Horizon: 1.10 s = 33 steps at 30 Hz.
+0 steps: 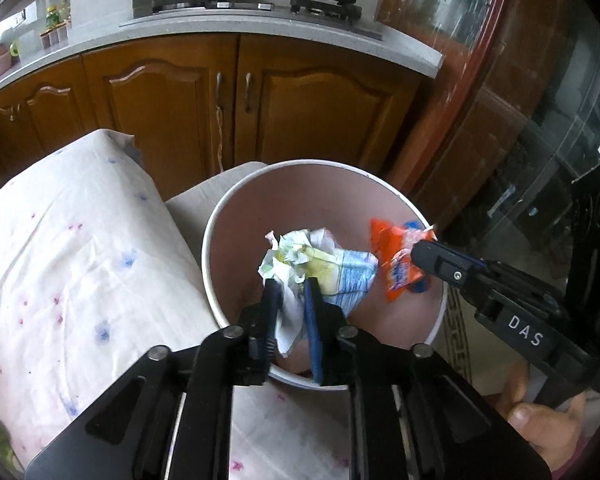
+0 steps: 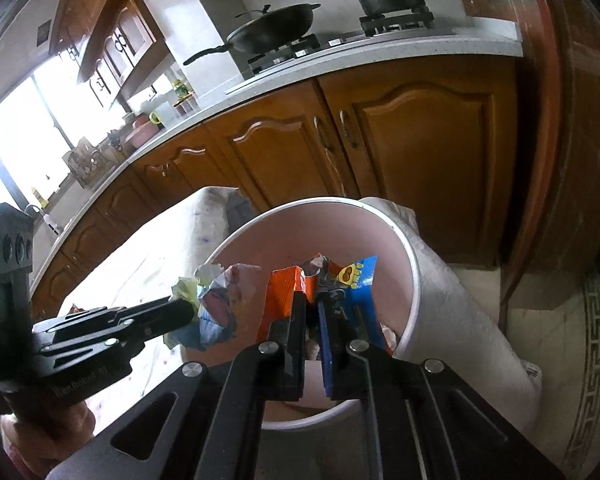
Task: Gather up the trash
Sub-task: 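Carry both wrappers over the pink bucket and open both tools to drop them, then move both open tools back over the remaining trash on the table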
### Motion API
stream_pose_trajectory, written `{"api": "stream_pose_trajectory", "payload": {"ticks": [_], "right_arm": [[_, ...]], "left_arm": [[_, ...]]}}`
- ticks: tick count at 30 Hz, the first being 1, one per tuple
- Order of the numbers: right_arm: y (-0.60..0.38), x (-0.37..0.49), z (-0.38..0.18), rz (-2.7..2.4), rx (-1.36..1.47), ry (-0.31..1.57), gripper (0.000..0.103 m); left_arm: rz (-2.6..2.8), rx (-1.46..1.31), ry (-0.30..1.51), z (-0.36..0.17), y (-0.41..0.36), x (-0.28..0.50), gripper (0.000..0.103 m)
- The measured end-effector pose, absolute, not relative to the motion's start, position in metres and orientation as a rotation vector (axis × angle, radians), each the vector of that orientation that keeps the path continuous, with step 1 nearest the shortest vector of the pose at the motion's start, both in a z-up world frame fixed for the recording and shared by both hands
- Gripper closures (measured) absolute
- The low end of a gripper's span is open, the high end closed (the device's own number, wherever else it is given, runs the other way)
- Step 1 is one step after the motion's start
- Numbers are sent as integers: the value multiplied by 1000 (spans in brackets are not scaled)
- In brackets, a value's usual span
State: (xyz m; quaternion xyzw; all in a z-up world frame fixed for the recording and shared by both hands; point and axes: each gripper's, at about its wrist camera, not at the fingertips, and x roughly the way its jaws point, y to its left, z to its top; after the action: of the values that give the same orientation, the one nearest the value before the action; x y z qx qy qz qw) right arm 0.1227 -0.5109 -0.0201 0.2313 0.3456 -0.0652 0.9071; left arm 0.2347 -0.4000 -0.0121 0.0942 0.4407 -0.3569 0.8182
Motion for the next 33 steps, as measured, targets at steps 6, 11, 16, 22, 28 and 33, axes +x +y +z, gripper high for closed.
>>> {"api": "stream_pose_trajectory", "payload": {"ticks": [6,11,16,22,28,33], "right_arm": [[-516,118,-19,-134,498,684,60],[-517,112,-13,-140,511,654,60],[-507,106,-6,-128,501,624,43],[-486,93,4,-91,512,573,24],[-459,81,15,-49,512,520,21],[-434,79,19,-7,501,523,21]], "left_arm": [[-750,178,925,-9,-393,232,65],[-741,131,912,-2,-372,228,65],[-715,83,894,5,-342,219,65],[-663,41,858,13,-298,204,65],[-610,23,820,20,-250,184,65],[-581,0,816,22,-215,173,65]]}}
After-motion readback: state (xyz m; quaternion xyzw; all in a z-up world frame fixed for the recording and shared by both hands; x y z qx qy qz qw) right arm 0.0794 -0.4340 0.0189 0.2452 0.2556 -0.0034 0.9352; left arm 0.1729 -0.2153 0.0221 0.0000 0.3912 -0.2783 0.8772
